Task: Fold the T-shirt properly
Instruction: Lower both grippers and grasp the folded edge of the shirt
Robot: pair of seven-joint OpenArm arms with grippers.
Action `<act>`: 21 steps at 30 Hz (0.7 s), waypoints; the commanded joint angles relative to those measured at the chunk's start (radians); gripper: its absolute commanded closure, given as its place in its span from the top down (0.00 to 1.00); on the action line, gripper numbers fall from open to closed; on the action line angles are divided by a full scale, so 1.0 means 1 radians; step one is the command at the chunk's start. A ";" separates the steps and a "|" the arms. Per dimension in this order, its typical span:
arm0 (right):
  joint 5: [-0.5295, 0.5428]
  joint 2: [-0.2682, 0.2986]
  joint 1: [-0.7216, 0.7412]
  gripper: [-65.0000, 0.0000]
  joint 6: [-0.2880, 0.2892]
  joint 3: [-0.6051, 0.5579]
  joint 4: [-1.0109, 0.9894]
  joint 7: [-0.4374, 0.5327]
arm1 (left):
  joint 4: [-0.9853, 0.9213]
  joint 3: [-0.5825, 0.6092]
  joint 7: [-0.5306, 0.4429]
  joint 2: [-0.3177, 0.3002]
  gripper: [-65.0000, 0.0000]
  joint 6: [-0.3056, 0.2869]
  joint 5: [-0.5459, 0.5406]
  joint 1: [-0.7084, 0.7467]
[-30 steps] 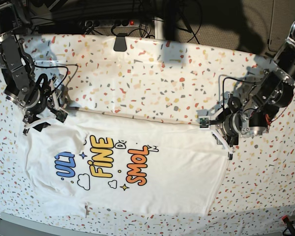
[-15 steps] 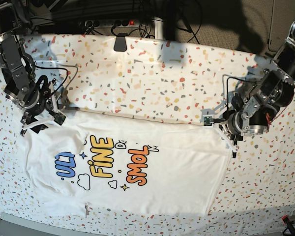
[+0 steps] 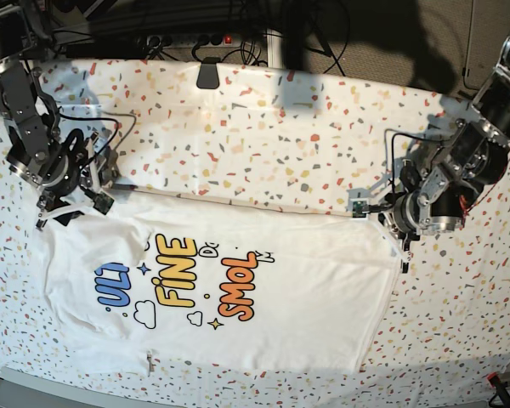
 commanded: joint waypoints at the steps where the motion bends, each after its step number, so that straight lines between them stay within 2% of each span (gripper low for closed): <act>1: 0.000 0.018 0.017 0.55 0.016 0.012 0.014 0.013 | 0.011 -0.011 -0.003 -0.009 0.00 0.010 0.004 -0.026; 4: -0.005 0.018 0.018 0.55 0.027 0.012 0.008 0.013 | 0.011 -0.011 -0.003 -0.009 0.00 0.011 0.004 -0.026; 6: -0.021 0.018 0.020 0.55 -0.003 0.012 -0.007 0.021 | 0.011 -0.011 -0.003 -0.009 0.00 0.011 0.004 -0.026; 10: -0.111 0.017 0.019 0.55 -0.042 0.012 -0.076 0.110 | 0.011 -0.011 -0.003 -0.009 0.00 0.010 0.004 -0.026; 12: -0.114 0.018 0.020 0.55 -0.073 0.012 -0.101 0.124 | 0.011 -0.011 -0.003 -0.009 0.00 0.010 0.004 -0.026; 14: -0.114 0.018 0.019 0.55 -0.079 0.012 -0.106 0.125 | 0.011 -0.011 -0.003 -0.009 0.00 0.010 0.004 -0.026; 16: -0.119 0.018 0.020 0.47 -0.079 0.012 -0.106 0.126 | 0.011 -0.011 -0.003 -0.009 0.00 0.010 0.004 -0.026; 21: -0.135 0.018 0.019 0.09 -0.065 0.012 -0.106 0.140 | 0.011 -0.011 -0.003 -0.009 0.00 0.011 0.004 -0.026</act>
